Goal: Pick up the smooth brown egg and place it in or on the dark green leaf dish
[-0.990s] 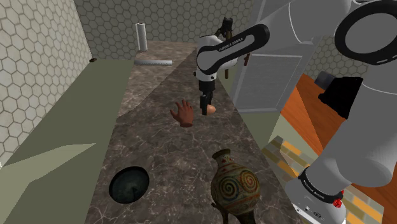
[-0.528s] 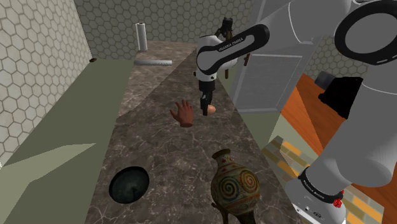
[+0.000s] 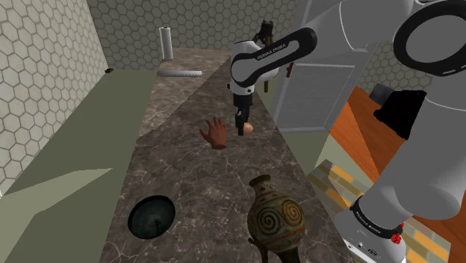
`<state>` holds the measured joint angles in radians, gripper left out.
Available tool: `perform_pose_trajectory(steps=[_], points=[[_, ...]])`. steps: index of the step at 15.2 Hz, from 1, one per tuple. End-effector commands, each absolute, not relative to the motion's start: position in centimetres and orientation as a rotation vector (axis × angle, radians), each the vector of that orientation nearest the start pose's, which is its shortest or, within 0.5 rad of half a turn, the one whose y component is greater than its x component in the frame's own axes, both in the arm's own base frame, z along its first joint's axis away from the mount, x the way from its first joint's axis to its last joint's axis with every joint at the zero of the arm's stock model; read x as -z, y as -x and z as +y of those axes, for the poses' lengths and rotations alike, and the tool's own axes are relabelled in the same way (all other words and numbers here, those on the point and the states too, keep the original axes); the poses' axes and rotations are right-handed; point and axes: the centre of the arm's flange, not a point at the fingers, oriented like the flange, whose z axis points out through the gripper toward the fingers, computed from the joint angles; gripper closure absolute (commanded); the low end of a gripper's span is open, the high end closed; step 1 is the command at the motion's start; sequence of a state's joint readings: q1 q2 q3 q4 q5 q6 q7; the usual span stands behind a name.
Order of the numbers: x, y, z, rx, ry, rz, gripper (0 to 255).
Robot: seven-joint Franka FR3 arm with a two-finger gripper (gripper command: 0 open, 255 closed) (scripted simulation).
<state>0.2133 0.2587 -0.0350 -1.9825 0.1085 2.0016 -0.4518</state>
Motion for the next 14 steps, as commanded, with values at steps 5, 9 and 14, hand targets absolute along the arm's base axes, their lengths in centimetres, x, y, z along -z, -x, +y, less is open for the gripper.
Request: perform_pose_trajectory(steps=[5,9,14], points=[[-34.8,-56.3,10.8,-0.341,2.885,-0.85,255],[-36.9,-56.3,10.8,-0.341,2.885,-0.85,255],[-39.6,-56.3,10.8,-0.341,2.885,-0.85,255]])
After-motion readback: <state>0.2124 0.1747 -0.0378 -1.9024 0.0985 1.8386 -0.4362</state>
